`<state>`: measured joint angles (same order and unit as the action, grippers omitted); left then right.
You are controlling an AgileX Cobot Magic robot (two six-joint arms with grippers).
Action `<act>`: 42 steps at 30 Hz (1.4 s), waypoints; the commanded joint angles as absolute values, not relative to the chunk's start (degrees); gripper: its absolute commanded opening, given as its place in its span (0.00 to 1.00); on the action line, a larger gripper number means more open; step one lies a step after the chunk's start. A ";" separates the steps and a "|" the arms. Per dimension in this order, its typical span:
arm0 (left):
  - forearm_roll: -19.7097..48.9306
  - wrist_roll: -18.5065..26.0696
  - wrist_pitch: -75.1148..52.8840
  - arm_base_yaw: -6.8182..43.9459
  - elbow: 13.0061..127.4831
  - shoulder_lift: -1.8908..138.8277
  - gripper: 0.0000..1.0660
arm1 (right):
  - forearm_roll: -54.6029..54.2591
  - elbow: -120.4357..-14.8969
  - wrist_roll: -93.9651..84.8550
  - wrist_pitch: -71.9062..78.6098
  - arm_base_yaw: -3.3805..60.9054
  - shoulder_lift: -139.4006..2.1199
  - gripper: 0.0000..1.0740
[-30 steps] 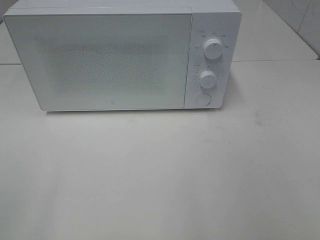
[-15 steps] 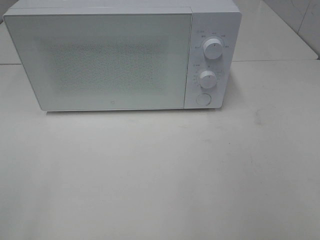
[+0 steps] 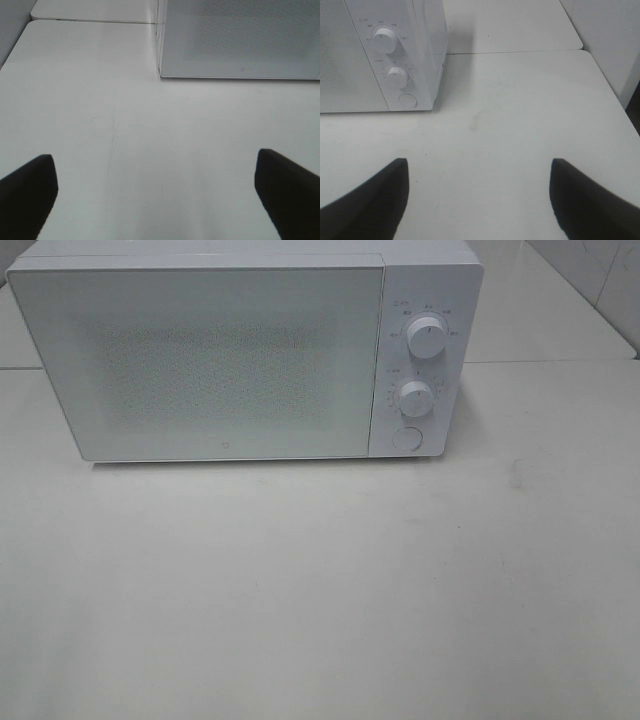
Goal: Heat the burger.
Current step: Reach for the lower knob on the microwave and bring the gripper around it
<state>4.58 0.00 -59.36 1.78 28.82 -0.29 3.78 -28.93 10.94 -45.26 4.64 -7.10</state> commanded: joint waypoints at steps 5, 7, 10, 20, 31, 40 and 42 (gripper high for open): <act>4.24 0.00 -59.30 1.66 28.71 -1.72 0.95 | 2.41 -22.46 11.34 -29.45 4.35 -14.73 0.70; 4.24 0.00 -59.30 1.66 28.71 -1.72 0.95 | 2.41 -21.72 11.34 -27.22 4.35 -15.58 0.70; 4.24 0.00 -59.30 1.66 28.71 -1.72 0.95 | 2.41 -19.82 11.34 -20.86 4.35 -18.39 0.70; 4.24 0.00 -59.30 1.66 28.71 -1.72 0.95 | 2.41 -17.42 11.34 -2.29 4.35 -31.57 0.70; 4.24 0.00 -59.30 1.66 28.71 -1.72 0.94 | 2.52 -17.42 15.41 11.69 4.35 -47.38 0.70; 4.24 0.00 -59.30 1.66 28.71 -1.72 0.94 | 2.92 -17.42 15.18 20.34 4.35 -56.72 0.70; 4.24 0.00 -59.30 1.66 28.71 -1.72 0.94 | 3.15 -17.42 15.18 21.43 4.35 -57.75 0.70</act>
<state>4.41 0.00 -59.36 1.78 28.82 -0.29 2.58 -17.59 15.24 17.88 4.64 -55.58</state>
